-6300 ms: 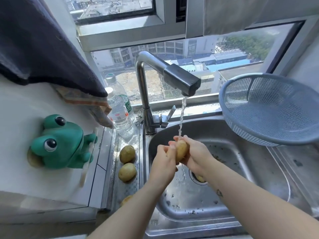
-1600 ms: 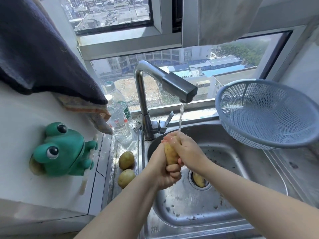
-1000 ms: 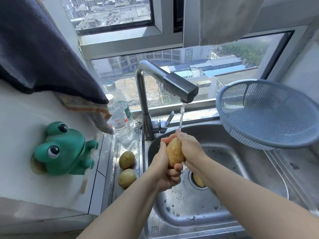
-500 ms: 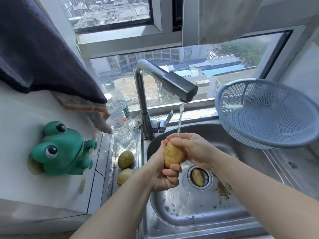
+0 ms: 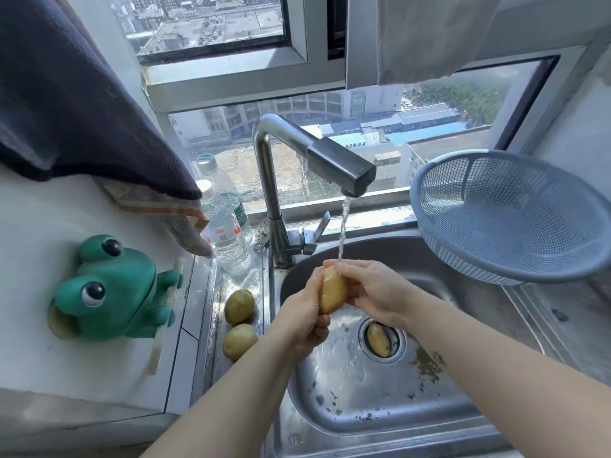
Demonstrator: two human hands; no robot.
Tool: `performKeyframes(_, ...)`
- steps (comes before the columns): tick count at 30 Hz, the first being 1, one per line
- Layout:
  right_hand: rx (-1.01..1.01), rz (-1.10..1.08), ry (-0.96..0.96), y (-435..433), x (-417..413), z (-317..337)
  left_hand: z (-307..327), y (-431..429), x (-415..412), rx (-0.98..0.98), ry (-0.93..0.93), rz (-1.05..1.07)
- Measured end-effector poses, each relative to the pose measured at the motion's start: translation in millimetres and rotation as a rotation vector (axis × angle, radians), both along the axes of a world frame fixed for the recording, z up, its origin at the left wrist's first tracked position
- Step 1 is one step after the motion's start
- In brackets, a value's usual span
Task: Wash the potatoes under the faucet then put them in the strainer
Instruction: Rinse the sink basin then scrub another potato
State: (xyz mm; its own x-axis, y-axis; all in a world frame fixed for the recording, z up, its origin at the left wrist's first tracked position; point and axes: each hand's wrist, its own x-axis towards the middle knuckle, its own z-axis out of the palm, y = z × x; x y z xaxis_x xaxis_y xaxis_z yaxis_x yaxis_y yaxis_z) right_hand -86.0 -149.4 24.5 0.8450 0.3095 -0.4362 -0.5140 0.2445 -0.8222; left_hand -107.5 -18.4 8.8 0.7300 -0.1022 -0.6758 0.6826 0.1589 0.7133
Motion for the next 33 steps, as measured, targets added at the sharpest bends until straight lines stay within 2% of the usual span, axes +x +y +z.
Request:
performKeyframes(3,0.054,0.1,0.025,-13.1,-0.5,2.1,0.2,8.6,0.9,-0.038,0.043,-0.055)
performKeyframes(7,-0.118,0.193,-0.062,-15.9,2.7,5.7,-1.3,11.6,0.0,-0.195,0.092,-0.079)
performKeyframes(17,-0.354,-0.109,-0.198,5.1,-1.6,-1.2,1.0,-2.5,-11.3,-0.06,-0.241,-0.121)
performKeyframes(19,-0.317,-0.145,-0.172,7.8,-4.1,-3.3,0.3,0.7,-10.7,-0.036,-0.235,-0.112)
performKeyframes(23,-0.014,-0.082,-0.02,2.4,-6.2,-3.2,-1.2,4.6,-12.0,-0.003,-0.242,-0.105)
performKeyframes(26,0.11,-0.02,-0.014,0.8,-9.3,-3.7,0.3,2.4,-11.9,-0.036,-0.159,-0.004)
performKeyframes(29,0.118,0.077,-0.066,0.5,-13.1,-2.1,1.0,0.9,-10.6,-0.097,-0.021,0.085)
performKeyframes(33,-0.008,0.213,-0.149,-4.6,-14.2,5.1,0.0,2.3,-6.4,-0.167,0.1,0.051)
